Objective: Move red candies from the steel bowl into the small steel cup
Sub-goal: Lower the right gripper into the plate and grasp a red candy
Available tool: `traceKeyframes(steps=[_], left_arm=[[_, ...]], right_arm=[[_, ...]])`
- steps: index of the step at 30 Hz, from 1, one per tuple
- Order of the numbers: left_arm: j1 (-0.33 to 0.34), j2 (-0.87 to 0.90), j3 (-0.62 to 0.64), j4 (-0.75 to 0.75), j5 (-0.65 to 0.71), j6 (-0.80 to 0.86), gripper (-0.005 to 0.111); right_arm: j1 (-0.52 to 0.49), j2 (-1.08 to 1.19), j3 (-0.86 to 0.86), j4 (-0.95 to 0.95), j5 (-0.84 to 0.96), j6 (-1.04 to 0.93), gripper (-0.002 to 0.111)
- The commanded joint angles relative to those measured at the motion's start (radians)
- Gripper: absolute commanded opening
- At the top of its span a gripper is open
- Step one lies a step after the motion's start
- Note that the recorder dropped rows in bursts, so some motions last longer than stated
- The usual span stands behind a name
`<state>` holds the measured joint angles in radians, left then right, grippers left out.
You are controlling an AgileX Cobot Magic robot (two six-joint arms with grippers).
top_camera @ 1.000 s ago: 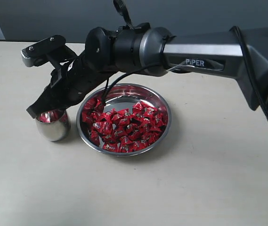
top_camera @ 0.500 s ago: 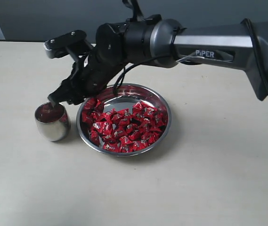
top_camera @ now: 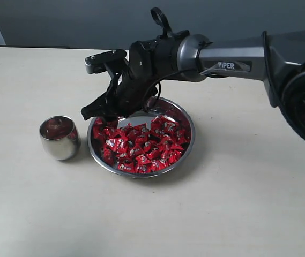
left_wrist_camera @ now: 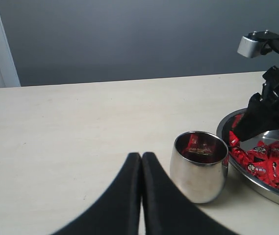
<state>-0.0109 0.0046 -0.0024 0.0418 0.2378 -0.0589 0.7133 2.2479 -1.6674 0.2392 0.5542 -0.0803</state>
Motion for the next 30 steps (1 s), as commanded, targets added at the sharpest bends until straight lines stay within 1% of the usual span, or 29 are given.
traceKeyframes(steps=[1,20,23,27,30], left_arm=[[-0.002,-0.005,0.002,0.001,0.000,-0.002,0.000],[-0.002,-0.005,0.002,0.001,0.000,-0.002,0.000],[-0.002,-0.005,0.002,0.001,0.000,-0.002,0.000],[-0.002,-0.005,0.002,0.001,0.000,-0.002,0.000],[-0.002,-0.005,0.002,0.001,0.000,-0.002,0.000]], right_arm=[[-0.005,0.015,-0.004,0.025,-0.047,0.007,0.044],[-0.005,0.054,-0.004,0.017,-0.098,0.035,0.043],[-0.005,0.054,-0.004,0.008,-0.103,0.035,0.040],[-0.005,0.069,-0.004,-0.001,-0.101,0.037,0.029],[-0.007,0.077,-0.004,-0.001,-0.099,0.051,0.029]])
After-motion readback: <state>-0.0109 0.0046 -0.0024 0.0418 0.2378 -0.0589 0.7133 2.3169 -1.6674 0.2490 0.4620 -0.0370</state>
